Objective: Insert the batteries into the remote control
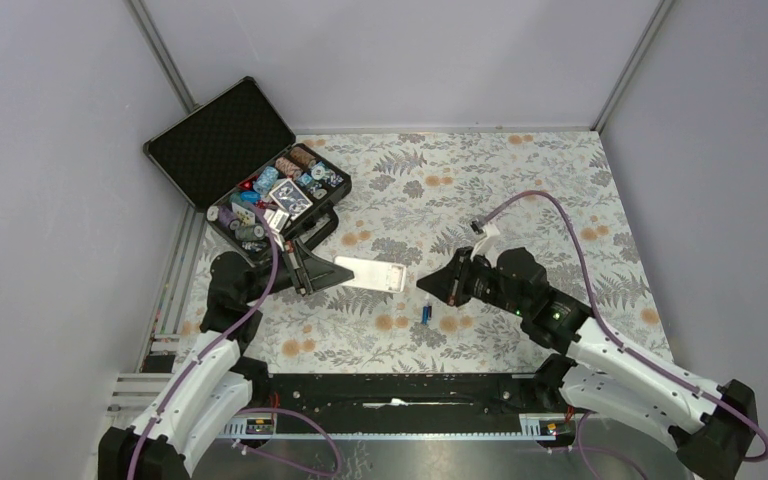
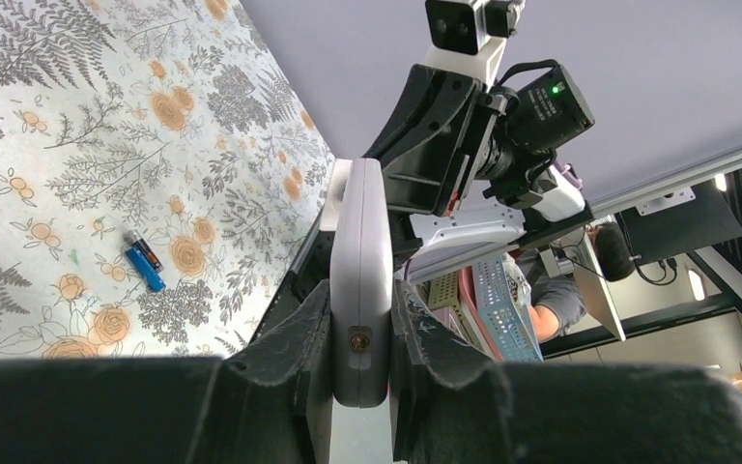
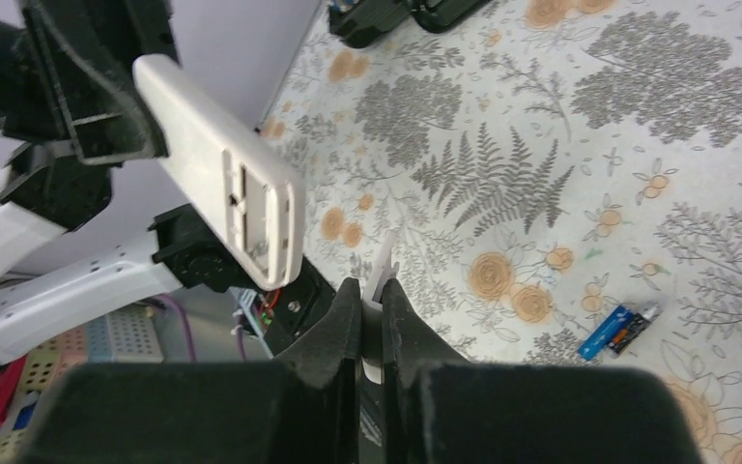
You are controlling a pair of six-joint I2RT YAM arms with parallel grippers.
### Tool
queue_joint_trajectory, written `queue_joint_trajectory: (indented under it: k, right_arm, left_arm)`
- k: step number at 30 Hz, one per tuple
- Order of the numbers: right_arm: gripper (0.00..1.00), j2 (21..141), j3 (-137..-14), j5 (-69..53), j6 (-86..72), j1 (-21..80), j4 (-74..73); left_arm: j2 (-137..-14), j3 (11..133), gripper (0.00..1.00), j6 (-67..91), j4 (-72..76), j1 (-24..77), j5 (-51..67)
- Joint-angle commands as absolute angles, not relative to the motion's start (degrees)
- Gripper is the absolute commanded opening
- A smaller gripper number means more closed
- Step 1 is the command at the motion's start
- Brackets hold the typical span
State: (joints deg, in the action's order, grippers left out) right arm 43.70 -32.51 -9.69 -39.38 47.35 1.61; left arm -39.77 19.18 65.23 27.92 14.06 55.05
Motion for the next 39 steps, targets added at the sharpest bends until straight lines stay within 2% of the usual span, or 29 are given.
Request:
queue_joint_trajectory:
  k: [1,12,27,39]
  right_arm:
    - [0.0,47.7,-36.3,-6.2,-37.1,45.7,1.6]
    - [0.0,58.2,-36.4,-8.8,-38.7,37.0,5.4]
    - [0.0,74.2,-30.9,-16.5,-46.9,24.4,19.4]
    - [0.0,88.8,-31.8,-20.7,-50.9,19.0,28.2]
  left_arm:
    - [-38.8,22.4,0.0,62.0,27.0,13.7,54.2]
    - [-38.5,24.1,0.0,56.3,19.5,13.7,53.9]
    - [-39.7,24.0,0.0,55.9,19.7,14.2,54.6]
    - [-40.6,23.6,0.0,56.1,20.8,14.4,55.7]
